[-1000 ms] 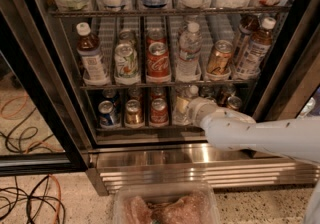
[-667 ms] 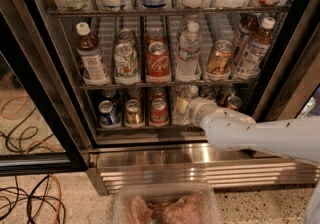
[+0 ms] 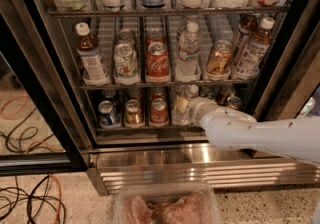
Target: Pick water bottle from bottom shelf of fridge
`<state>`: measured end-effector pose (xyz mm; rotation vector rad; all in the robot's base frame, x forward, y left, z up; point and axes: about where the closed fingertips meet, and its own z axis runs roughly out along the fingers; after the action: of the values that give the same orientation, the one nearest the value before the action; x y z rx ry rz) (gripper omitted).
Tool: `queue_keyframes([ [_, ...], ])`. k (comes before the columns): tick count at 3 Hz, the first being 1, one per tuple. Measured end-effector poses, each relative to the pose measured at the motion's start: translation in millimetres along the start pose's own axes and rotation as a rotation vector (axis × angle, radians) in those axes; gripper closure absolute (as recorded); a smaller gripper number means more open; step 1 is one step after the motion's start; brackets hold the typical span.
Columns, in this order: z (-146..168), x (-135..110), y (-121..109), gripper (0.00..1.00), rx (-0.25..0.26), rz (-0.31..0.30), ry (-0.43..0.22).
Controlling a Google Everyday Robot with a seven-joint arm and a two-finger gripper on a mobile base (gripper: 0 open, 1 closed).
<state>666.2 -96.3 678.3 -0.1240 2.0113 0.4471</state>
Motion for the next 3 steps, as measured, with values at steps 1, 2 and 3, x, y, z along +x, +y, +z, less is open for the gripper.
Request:
queue_keyframes([
  [1, -8, -2, 2, 1.0, 0.009, 0.013, 0.015],
  [2, -20, -3, 5, 1.0, 0.021, 0.028, 0.035],
  [3, -21, 0, 5, 1.0, 0.023, 0.034, 0.04],
])
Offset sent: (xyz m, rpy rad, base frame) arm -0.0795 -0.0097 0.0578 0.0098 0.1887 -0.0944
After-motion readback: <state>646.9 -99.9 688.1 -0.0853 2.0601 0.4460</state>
